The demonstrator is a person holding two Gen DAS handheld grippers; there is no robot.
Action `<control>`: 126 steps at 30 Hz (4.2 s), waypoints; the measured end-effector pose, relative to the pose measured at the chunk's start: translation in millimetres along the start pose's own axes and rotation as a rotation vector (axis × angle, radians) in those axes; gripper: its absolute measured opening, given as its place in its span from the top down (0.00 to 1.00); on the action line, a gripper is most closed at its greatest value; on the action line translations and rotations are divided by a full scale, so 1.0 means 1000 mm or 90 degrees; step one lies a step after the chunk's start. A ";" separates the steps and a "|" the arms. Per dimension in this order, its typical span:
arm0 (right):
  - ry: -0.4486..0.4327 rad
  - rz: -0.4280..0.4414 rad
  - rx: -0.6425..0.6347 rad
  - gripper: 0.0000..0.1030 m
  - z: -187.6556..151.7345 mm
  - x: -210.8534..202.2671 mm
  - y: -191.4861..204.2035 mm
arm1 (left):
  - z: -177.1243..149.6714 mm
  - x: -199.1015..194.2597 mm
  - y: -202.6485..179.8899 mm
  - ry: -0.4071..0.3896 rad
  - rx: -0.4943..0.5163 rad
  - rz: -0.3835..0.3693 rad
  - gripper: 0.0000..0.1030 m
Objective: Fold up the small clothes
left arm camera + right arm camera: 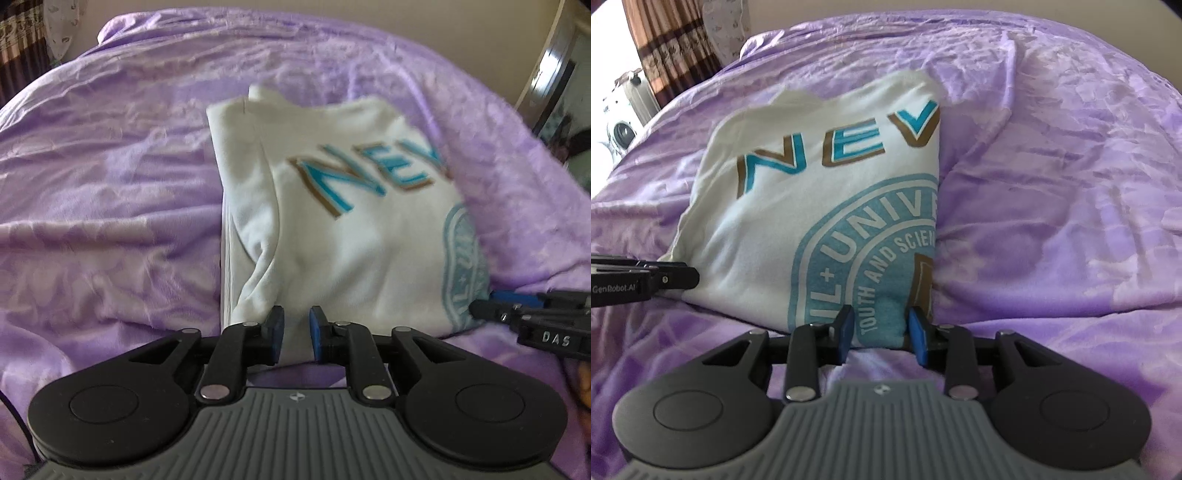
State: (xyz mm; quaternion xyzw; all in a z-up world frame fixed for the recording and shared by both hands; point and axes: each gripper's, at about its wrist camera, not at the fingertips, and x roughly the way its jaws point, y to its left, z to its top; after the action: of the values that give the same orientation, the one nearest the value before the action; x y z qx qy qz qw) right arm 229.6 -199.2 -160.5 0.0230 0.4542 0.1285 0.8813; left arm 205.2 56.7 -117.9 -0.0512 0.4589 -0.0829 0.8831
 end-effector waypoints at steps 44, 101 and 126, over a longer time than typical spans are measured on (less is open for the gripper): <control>-0.082 0.026 0.099 1.00 0.152 0.095 -0.050 | 0.144 0.127 0.063 -0.042 -0.139 -0.010 0.94; -0.242 -0.020 -0.069 0.31 -0.086 -0.207 0.093 | -0.081 -0.171 -0.091 -0.182 0.095 0.185 0.08; -0.198 -0.015 -0.056 0.29 -0.089 -0.185 0.092 | -0.082 -0.163 -0.085 -0.157 0.074 0.185 0.09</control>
State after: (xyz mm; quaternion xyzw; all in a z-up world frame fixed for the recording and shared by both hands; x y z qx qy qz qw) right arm 36.3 -163.3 -51.3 -0.0011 0.3067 0.1324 0.9425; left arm 37.6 3.2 -19.7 0.0567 0.3446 0.0258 0.9367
